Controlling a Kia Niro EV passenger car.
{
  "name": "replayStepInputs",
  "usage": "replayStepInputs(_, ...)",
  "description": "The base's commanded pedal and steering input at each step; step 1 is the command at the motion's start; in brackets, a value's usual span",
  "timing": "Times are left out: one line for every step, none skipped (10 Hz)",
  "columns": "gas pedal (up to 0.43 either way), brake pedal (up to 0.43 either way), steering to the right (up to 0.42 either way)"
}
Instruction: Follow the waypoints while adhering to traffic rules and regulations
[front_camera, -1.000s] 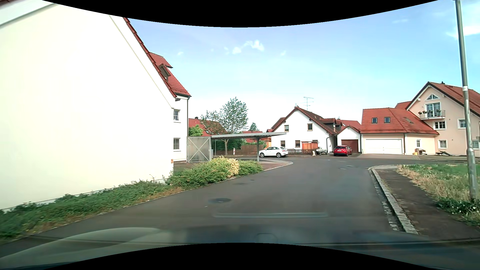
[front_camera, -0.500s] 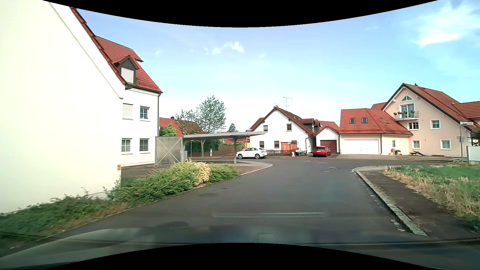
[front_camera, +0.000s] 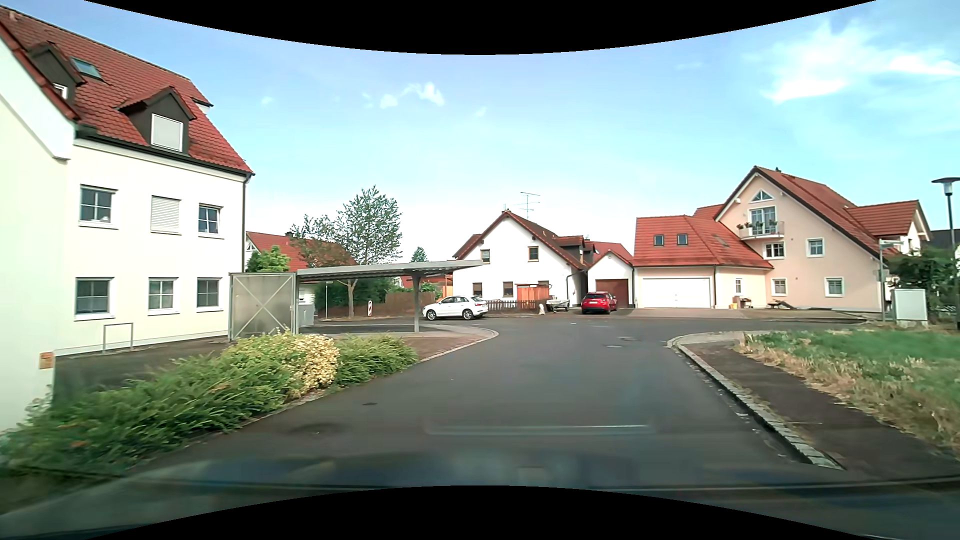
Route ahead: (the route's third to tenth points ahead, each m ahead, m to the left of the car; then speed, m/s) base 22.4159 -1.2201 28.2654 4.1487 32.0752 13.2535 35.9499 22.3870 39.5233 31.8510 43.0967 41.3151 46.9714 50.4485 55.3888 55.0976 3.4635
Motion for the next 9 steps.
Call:
replayStepInputs(0.039,0.000,0.248)
replayStepInputs(0.039,0.000,0.246)
replayStepInputs(0.028,0.000,0.246)
replayStepInputs(0.028,0.000,0.243)
replayStepInputs(0.028,0.000,0.237)
replayStepInputs(0.028,0.000,0.235)
replayStepInputs(0.028,0.000,0.234)
replayStepInputs(0.000,0.000,0.218)
replayStepInputs(0.000,0.000,0.192)
